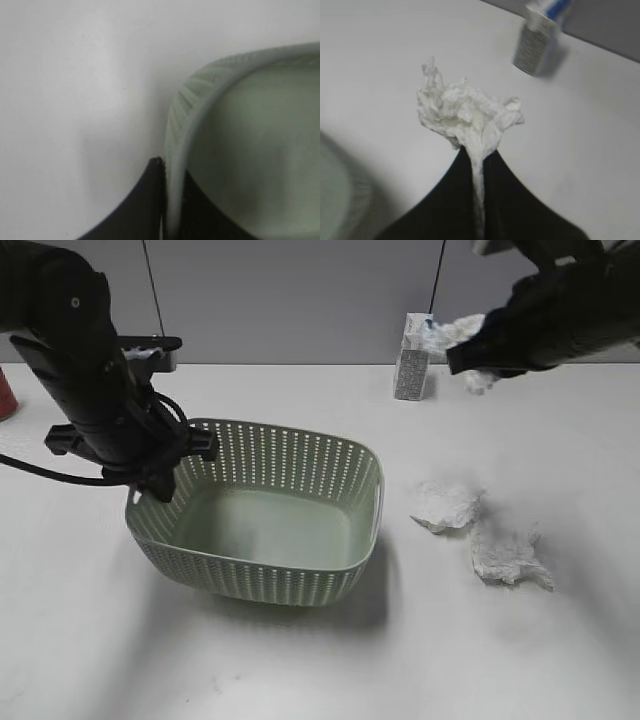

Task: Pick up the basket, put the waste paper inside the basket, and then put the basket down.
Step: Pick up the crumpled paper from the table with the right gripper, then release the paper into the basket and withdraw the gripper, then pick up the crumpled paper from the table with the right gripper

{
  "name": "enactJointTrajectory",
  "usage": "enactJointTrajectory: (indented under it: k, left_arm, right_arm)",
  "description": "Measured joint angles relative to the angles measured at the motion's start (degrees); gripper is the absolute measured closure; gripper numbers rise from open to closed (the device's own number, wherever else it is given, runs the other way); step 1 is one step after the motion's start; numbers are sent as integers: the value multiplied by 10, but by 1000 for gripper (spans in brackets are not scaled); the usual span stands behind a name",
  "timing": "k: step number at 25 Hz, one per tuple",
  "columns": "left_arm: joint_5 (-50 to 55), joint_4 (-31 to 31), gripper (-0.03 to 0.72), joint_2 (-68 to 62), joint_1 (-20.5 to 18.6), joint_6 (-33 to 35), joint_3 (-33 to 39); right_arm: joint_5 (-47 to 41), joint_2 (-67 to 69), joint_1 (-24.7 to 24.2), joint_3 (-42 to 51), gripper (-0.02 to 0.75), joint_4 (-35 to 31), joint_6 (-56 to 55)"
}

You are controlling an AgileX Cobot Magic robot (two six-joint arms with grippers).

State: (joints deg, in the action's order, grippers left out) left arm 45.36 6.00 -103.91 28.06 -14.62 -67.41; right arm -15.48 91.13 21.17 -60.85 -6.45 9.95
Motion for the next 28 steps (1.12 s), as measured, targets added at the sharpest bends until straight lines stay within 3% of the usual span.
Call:
enactJointTrajectory:
  k: [5, 9, 11, 13, 15, 18, 22, 28]
  left_arm:
    - [-17, 0, 685, 0, 0, -5, 0]
    - [-23, 0, 685, 0, 0, -13, 0]
    - [-28, 1, 685, 0, 0, -15, 0]
    - [-32, 3, 685, 0, 0, -16, 0]
    - [-33, 7, 685, 0, 0, -16, 0]
    - [-34, 8, 685, 0, 0, -16, 0]
    - [-34, 9, 685, 0, 0, -16, 0]
    - [-34, 9, 685, 0, 0, -16, 0]
  right_arm:
    - [-1, -35, 110, 0, 717, -74, 0]
    - [-2, -17, 154, 0, 694, -120, 0]
    - [-2, 1, 163, 0, 586, -126, 0]
    - [-4, 18, 169, 0, 426, -131, 0]
    - [-5, 29, 169, 0, 253, -132, 0]
    - [-13, 29, 168, -6, 127, -117, -4]
    - [-72, 27, 138, -36, 106, -64, -54]
    - [-123, 31, 17, -21, 148, -39, -70]
